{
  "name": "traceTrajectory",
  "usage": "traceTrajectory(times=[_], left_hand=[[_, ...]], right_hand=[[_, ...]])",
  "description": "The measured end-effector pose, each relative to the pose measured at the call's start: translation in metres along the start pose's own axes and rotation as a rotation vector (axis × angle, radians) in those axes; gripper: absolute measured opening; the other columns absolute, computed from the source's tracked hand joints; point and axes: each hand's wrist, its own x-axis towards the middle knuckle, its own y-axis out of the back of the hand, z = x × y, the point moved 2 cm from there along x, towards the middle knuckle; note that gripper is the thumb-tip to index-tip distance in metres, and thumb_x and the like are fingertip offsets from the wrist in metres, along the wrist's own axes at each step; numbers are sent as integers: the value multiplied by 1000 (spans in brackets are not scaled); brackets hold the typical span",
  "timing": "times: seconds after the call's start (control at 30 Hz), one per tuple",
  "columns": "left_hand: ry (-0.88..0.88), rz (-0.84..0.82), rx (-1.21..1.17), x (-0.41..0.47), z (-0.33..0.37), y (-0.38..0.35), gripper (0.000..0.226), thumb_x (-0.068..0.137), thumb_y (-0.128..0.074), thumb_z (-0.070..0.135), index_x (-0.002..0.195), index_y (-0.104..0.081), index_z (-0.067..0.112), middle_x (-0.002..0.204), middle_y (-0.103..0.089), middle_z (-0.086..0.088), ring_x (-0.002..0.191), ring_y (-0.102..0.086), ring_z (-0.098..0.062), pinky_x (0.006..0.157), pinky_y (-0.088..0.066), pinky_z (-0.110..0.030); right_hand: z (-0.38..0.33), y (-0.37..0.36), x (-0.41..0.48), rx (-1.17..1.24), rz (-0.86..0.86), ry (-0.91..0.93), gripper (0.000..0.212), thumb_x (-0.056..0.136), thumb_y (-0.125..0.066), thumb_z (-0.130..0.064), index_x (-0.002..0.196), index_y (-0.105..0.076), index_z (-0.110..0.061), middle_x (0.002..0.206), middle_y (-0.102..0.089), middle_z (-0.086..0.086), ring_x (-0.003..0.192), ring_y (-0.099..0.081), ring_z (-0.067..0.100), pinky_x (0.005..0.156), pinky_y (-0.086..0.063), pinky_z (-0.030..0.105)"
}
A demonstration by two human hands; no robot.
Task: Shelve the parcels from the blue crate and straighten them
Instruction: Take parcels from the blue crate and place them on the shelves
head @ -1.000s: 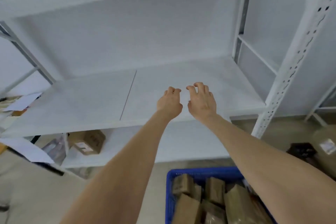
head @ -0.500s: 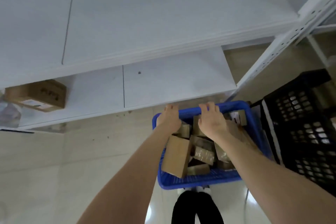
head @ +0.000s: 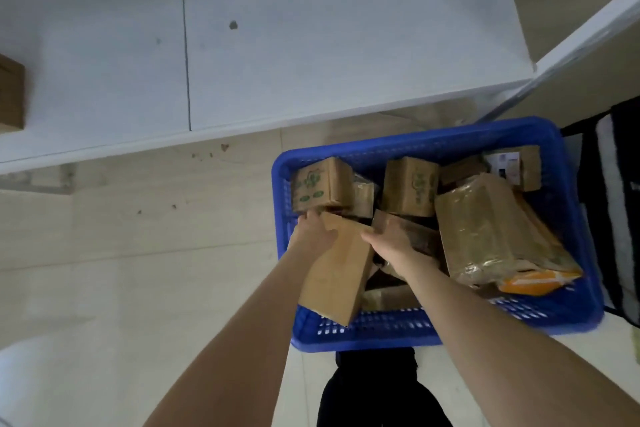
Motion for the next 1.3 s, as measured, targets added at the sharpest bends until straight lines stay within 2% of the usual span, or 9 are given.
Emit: traceTrajectory(times=[0.2,0.3,0.43,0.7,0.8,0.9,1.03,1.13,1.3], left_hand=[[97,-93,-134,42,-12,-33,45,99,-45,29,136,-38,4,109,-59,-11,108,-54,-24,87,-40,-28],[124,-101,-168,39,-11,-35,55,90,-54,40,133,-45,6,126,-56,-11,116,-54,-30,98,-45,-37],[129,-52,-246,8,3,-23,82,68,-50,63,135,-44,15,124,-51,-15,105,-58,-34,90,-53,-46],[35,149,-483,-110,52,35,55,79,-60,54,121,-50,20,114,-54,-3,94,-59,-21,80,-53,-36],[-25,216,-545,-155,79,67,41,87,-64,38,118,-50,13,111,-59,-2,97,-59,-18,81,-49,-31],[-111,286,-592,-198,106,100,47,87,-64,39,123,-51,13,116,-59,-1,101,-59,-16,85,-48,-29],[-218,311,-649,-253,131,136,47,88,-60,47,125,-54,19,120,-47,-3,82,-52,-5,75,-41,-19],[-240,330,-744,-284,139,154,43,85,-62,52,113,-55,20,119,-50,-5,93,-55,-13,83,-43,-25],[-231,322,-852,-326,142,179,46,80,-63,60,101,-51,21,113,-56,-5,101,-57,-19,91,-47,-34]], right_hand=[[14,-23,52,231,-17,-107,72,89,-65,-39,148,-30,-16,146,-42,11,132,-41,34,107,-39,51],[15,-22,49,332,-17,-181,68,89,-65,-41,143,-37,-11,137,-50,15,124,-49,35,100,-45,51],[10,-5,23,416,-2,-169,68,87,-68,-42,140,-40,-10,131,-54,15,117,-53,35,99,-45,51],[-19,61,-93,593,19,-159,65,86,-65,-51,133,-42,-11,116,-54,9,97,-57,29,77,-50,43],[-37,86,-143,707,-18,-104,80,81,-66,-58,145,-35,-21,138,-50,8,121,-51,33,92,-46,49],[-56,115,-185,830,-45,-35,81,78,-65,-64,144,-36,-28,136,-53,9,113,-56,35,87,-50,52],[-87,147,-238,939,-209,-96,114,50,-57,-92,143,-38,-29,136,-53,14,114,-54,40,86,-45,62],[-104,167,-287,1042,-281,-125,100,71,-41,-89,143,-38,-20,138,-48,19,123,-45,43,100,-33,63],[-111,185,-324,1069,-330,-65,49,90,-48,-55,115,-53,-12,104,-56,17,94,-51,37,97,-40,54]])
